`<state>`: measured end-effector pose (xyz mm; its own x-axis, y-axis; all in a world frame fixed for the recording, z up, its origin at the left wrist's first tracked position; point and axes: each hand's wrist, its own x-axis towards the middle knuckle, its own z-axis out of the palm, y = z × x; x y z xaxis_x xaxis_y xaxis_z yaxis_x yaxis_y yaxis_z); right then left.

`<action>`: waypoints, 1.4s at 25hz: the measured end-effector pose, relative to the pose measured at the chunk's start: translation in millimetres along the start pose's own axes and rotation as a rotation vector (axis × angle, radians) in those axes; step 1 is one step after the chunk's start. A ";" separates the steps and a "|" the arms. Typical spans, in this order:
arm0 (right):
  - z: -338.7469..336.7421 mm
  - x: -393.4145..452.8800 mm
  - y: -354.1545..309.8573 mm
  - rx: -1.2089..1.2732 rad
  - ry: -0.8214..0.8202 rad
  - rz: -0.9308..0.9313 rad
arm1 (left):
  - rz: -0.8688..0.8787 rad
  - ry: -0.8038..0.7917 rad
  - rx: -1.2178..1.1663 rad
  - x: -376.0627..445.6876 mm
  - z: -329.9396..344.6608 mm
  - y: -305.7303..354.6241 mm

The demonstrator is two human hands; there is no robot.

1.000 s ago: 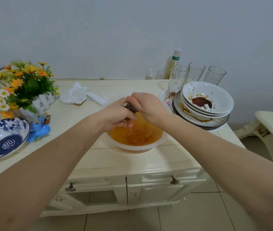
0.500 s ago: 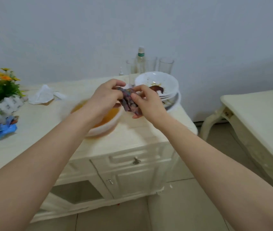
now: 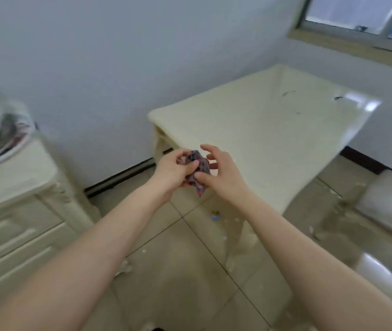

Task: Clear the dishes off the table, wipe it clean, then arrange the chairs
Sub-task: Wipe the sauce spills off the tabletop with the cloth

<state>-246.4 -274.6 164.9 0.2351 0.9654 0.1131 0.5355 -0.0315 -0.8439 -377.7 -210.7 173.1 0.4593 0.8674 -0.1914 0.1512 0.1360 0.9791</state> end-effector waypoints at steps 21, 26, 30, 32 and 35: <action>-135.7 117.1 307.6 -0.681 -0.240 0.177 | -0.142 -0.077 0.696 240.0 189.8 -128.7; -119.6 149.4 341.7 -0.623 -0.625 -0.151 | -0.161 0.072 0.829 232.0 201.0 -145.4; -125.6 135.1 360.6 -0.564 -0.850 -0.289 | -0.233 0.216 0.837 204.5 229.6 -153.4; -140.5 115.6 369.8 -0.491 -0.961 -0.454 | -0.281 0.319 0.805 196.2 251.8 -155.8; -172.4 106.9 393.1 -0.420 -1.115 -0.682 | -0.399 0.458 0.723 186.5 276.8 -160.5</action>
<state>129.1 -228.5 -64.3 -0.8353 0.5090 -0.2079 0.5304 0.6465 -0.5483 -74.0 -203.2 -38.8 -0.1090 0.9452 -0.3077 0.7996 0.2673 0.5378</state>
